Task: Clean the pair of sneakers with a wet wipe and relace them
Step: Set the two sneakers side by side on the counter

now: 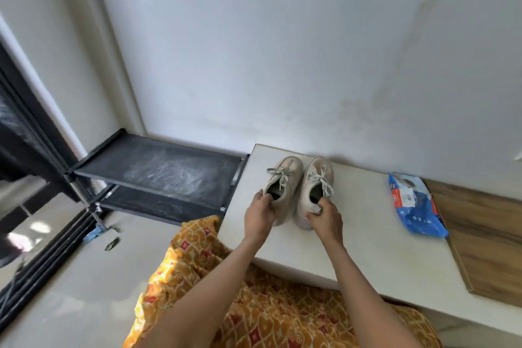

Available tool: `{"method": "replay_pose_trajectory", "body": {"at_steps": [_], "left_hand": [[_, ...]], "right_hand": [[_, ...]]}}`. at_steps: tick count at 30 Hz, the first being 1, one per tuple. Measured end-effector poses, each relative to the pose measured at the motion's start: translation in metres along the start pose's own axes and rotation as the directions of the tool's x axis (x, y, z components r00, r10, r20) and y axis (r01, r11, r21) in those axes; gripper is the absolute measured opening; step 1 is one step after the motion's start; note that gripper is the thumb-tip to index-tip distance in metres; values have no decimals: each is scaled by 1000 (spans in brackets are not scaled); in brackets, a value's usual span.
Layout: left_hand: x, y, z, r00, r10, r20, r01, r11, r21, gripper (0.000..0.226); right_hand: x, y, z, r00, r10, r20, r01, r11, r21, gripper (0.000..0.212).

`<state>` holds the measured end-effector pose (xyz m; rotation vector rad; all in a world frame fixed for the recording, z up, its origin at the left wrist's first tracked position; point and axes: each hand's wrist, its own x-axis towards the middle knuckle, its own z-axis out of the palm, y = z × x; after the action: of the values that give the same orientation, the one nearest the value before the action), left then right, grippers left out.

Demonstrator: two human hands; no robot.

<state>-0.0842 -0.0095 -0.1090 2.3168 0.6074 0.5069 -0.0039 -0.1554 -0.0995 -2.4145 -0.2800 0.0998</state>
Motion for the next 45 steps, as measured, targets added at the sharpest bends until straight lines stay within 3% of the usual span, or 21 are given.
{"method": "replay_pose_trajectory", "body": {"at_steps": [6, 13, 19, 29, 41, 45], "left_hand": [[30, -73, -77, 981, -30, -190, 29, 1000, -6, 19], [82, -182, -152, 948, -90, -304, 126, 987, 101, 11], [104, -252, -172, 903, -273, -331, 303, 952, 43, 11], [127, -280, -161, 889, -349, -297, 343, 936, -73, 12], [124, -285, -172, 927, -296, -231, 298, 954, -27, 25], [125, -284, -176, 939, -285, -192, 294, 956, 19, 16]], "right_hand": [[-1, -84, 60, 979, -164, 117, 164, 986, 14, 30], [4, -173, 158, 911, -342, 229, 354, 935, -9, 27], [9, -220, 225, 919, -312, 241, 322, 947, -1, 34], [30, -247, 276, 911, -311, 271, 349, 931, -105, 30], [18, -256, 276, 911, -282, 301, 282, 958, 45, 24], [19, -259, 272, 896, -280, 345, 283, 958, 41, 25]]}}
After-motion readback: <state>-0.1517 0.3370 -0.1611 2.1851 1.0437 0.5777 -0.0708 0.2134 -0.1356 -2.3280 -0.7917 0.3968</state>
